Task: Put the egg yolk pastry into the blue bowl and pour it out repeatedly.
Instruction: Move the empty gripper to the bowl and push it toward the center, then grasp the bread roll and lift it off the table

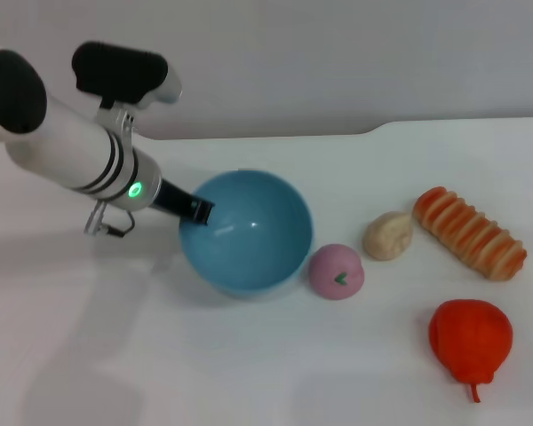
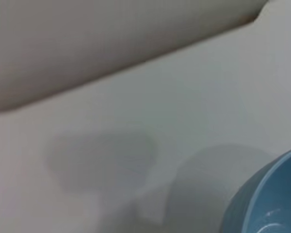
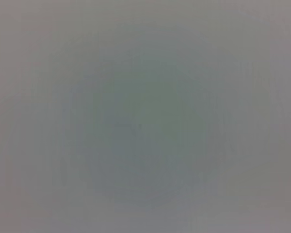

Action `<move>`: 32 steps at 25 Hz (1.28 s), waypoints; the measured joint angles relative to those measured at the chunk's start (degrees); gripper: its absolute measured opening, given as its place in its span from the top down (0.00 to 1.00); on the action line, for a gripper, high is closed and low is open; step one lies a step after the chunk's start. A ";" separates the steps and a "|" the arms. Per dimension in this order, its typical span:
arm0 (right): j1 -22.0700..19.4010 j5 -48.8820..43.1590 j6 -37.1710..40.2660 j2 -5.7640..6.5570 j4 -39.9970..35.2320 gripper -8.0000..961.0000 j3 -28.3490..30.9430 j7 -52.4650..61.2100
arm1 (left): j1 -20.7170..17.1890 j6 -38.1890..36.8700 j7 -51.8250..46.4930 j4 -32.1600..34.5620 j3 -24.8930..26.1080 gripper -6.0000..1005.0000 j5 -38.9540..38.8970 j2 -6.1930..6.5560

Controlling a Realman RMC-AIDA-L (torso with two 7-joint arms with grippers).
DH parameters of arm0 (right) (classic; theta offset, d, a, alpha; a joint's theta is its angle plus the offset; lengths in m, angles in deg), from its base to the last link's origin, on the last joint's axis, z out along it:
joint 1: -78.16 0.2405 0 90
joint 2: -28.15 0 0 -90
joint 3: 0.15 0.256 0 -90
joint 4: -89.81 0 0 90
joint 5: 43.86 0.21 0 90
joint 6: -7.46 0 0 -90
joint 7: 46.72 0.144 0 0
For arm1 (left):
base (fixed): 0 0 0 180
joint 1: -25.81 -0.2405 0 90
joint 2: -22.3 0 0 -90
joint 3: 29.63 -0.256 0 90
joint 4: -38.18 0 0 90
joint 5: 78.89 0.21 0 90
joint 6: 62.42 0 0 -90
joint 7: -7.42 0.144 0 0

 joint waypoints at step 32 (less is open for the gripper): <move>7.08 -83.00 -16.38 0.79 -43.69 0.25 -6.53 99.63 | 5.97 3.74 -1.72 -0.77 4.41 0.99 5.74 0.45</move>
